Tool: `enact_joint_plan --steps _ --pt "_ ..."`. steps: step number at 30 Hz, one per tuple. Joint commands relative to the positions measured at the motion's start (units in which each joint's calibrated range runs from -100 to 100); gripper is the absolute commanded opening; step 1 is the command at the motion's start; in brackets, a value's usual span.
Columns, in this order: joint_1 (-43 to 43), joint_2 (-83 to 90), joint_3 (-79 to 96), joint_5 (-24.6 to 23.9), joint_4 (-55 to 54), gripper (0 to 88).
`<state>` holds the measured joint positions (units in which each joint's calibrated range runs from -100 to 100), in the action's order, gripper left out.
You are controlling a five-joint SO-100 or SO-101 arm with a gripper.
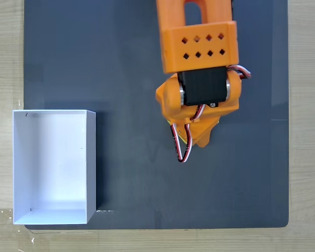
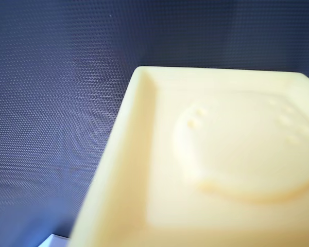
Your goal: Grasp a yellow block and put it in the box
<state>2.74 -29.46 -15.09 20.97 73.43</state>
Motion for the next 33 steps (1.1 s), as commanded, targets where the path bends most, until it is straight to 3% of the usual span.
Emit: enact_joint_plan --steps 1,16,29,33 --pt "0.4 4.0 -1.2 -0.1 -0.7 26.8" --pt "2.1 32.3 -0.4 -0.2 -4.2 26.8" --pt "23.3 28.6 1.5 -0.4 -23.4 26.8" --pt "29.0 23.8 0.8 -3.9 -26.7 26.2"
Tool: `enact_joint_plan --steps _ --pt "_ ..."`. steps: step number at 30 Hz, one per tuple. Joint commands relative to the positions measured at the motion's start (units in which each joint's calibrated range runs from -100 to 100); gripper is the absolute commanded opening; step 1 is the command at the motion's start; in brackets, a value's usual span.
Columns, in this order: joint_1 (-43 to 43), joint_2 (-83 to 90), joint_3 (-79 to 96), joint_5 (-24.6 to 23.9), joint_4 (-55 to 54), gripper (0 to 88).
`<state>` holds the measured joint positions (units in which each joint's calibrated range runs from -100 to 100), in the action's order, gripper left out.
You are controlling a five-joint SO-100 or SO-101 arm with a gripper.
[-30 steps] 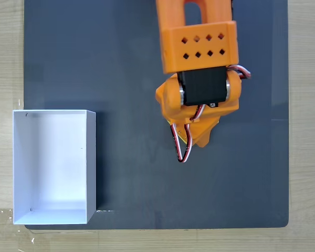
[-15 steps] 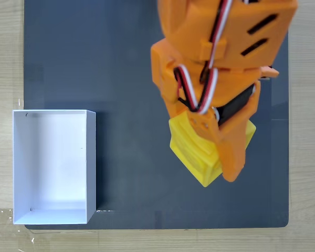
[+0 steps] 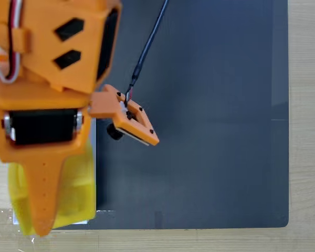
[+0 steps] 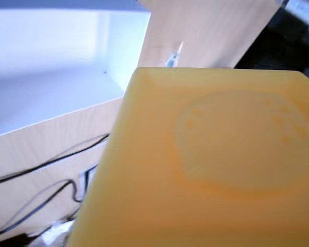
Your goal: Grasp a yellow block and put it in the box
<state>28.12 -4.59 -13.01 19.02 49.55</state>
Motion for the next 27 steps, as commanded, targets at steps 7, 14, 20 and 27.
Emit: enact_joint_plan --steps 7,14,20,27 --pt "7.9 -9.1 -1.3 -5.3 -5.0 26.2" --pt "8.1 -15.3 -1.4 -6.3 -5.0 26.2" --pt "8.0 -18.5 -1.4 -6.3 -5.0 26.2" --pt "8.8 -21.0 -1.4 -6.2 -11.2 26.2"
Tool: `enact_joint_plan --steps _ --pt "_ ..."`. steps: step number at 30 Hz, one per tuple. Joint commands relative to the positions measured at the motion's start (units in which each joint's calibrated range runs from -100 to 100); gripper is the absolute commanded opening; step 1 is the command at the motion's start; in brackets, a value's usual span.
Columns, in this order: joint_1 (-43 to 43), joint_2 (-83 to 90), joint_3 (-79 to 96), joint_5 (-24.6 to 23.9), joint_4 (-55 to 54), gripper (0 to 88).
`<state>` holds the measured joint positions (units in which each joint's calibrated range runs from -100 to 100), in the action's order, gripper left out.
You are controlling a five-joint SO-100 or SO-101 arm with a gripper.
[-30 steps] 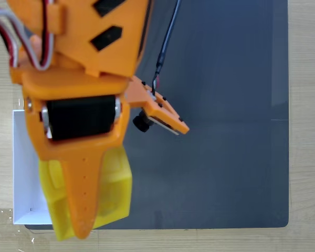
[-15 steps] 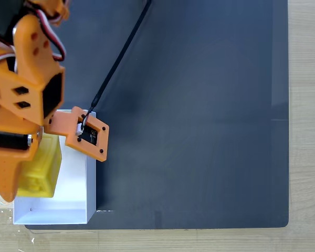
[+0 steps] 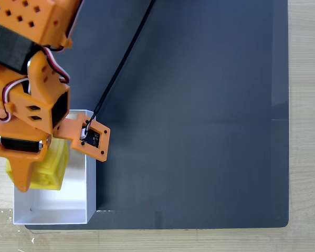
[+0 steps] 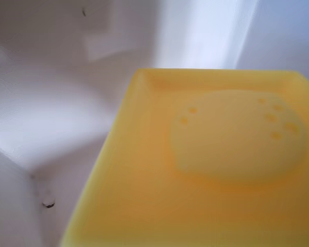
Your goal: Grasp a yellow block and put it in the box
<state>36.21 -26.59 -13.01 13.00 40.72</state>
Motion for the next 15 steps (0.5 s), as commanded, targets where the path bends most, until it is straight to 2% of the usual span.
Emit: enact_joint_plan --steps 1,6,11,15 --pt "0.7 1.0 -1.4 -0.1 -2.6 26.2" --pt "0.5 1.0 -1.3 0.3 -1.1 28.6" --pt "-0.3 1.5 -1.3 0.3 4.3 42.4" --pt "-0.7 1.7 -1.3 0.3 7.0 45.7"
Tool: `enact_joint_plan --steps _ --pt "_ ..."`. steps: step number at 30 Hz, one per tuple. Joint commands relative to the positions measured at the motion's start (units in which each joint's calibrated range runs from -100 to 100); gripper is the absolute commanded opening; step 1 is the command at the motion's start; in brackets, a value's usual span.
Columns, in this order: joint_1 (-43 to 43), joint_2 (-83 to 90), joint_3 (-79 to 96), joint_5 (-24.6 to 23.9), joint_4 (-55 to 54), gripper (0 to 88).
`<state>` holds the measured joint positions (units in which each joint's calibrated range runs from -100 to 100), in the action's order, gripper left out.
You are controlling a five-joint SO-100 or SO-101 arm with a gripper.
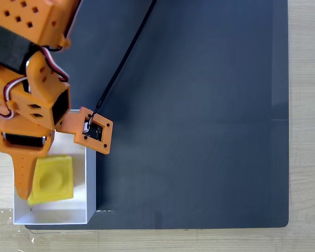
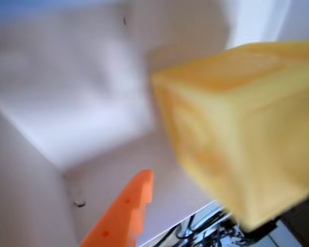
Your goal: Grasp a yellow block and put it in the box
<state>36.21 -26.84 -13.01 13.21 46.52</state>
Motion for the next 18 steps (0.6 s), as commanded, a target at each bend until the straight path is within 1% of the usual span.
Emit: enact_joint_plan --steps 1,9,11,13,16,18 --pt "-0.9 2.0 -1.3 0.1 1.4 45.7" --pt "-2.7 8.9 -0.7 -0.4 1.3 45.3" --pt "-3.3 11.7 -0.3 -0.7 1.4 42.6" --pt "-4.2 14.6 -0.5 -2.6 1.4 34.9" --pt "-5.5 20.0 -0.4 -6.0 1.4 18.4" --pt "-6.9 24.6 -0.3 -8.4 3.2 6.5"
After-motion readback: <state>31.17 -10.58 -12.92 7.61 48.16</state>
